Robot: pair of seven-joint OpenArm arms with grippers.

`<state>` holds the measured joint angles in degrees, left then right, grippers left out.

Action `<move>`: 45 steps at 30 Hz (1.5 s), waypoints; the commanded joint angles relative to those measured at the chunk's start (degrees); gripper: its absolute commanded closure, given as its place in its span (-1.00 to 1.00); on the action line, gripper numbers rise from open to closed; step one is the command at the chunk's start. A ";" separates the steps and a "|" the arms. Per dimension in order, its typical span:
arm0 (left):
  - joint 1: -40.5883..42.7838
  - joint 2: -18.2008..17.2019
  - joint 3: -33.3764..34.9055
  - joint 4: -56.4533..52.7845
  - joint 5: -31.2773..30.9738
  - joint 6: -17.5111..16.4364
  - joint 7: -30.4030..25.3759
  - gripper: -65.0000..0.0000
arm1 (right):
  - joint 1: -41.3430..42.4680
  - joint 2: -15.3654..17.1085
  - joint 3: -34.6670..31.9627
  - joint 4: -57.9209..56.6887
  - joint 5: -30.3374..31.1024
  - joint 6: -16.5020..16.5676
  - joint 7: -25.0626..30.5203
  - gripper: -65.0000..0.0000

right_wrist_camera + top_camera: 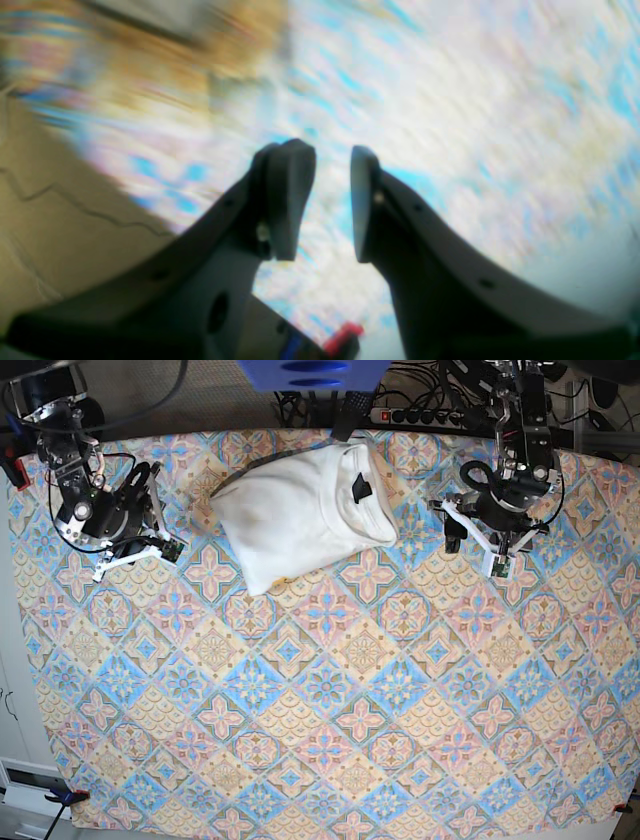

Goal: Fold the T-shirt properly
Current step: 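Grasp the bundle's edges with both grippers and fold it over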

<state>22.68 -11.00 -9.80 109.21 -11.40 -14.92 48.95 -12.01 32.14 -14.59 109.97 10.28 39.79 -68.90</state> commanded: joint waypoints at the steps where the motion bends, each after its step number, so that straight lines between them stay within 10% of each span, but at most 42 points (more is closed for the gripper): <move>1: 1.89 -0.29 -0.44 2.57 -1.57 -0.25 -0.03 -0.15 | 1.77 -1.33 0.04 1.10 1.54 0.21 1.96 0.52; 5: 6.73 -0.73 5.28 6.79 -9.30 -0.51 0.15 -0.03 | 6.69 -6.25 -0.14 0.84 1.54 0.21 1.96 0.52; 12: 9.28 -4.78 18.46 7.14 -14.58 -0.51 0.15 0.80 | 13.55 -12.67 -1.37 -1.80 1.63 0.21 3.01 0.63; 20: 9.28 -4.42 25.93 7.06 -12.21 -0.42 0.15 0.85 | 20.67 -18.29 -7.61 -15.25 1.36 0.21 10.05 0.86; 35: 1.28 -4.69 28.48 -8.07 -8.69 -0.25 0.06 0.85 | 28.67 -17.77 -21.76 -39.60 1.28 0.21 20.07 0.86; 45: -4.00 -5.83 29.71 -14.66 -3.94 -0.25 -0.20 0.85 | 21.99 -6.87 -21.94 -28.08 1.28 0.21 14.27 0.86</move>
<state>19.03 -16.53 19.99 94.54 -17.63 -16.45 48.99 8.49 24.67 -36.95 81.01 10.98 39.88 -54.76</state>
